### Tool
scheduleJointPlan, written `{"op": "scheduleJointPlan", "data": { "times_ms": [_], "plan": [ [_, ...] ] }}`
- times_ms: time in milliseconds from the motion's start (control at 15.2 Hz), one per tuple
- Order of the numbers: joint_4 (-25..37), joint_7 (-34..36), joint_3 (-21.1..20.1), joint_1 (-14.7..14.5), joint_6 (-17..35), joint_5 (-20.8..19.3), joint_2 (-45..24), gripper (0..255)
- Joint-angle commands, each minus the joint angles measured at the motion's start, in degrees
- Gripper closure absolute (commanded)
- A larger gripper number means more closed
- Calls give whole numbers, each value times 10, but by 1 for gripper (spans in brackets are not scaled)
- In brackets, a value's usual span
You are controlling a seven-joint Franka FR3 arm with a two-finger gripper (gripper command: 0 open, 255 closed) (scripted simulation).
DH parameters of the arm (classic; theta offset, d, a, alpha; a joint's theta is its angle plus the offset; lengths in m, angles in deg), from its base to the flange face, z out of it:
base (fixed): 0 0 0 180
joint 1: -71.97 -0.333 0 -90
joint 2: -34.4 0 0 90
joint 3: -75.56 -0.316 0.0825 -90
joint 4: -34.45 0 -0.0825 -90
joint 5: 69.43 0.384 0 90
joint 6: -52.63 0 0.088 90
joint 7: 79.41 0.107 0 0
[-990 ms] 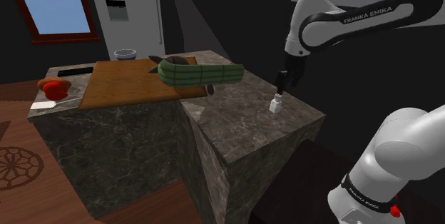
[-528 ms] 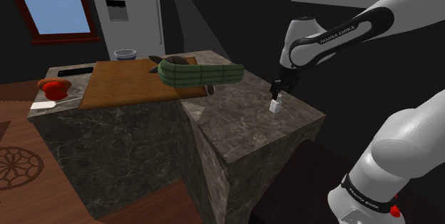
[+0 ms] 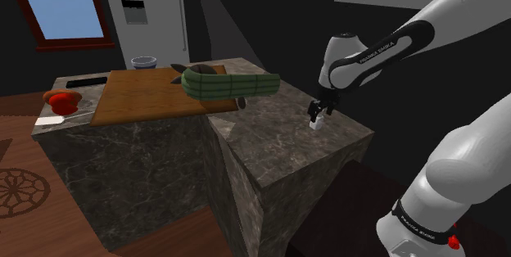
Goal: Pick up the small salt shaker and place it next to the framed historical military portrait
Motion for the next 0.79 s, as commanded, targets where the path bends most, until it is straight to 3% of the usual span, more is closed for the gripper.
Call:
{"op": "scheduleJointPlan", "data": {
  "times_ms": [0, 396, 462, 726],
  "plan": [
    [0, 0, 1, 0, 7, 0, -6, 0],
    [0, 0, 1, 0, 7, 0, -6, 0],
    [0, 0, 1, 0, 7, 0, -6, 255],
    [-1, 0, 1, 0, 7, -1, -6, 255]
  ]
}}
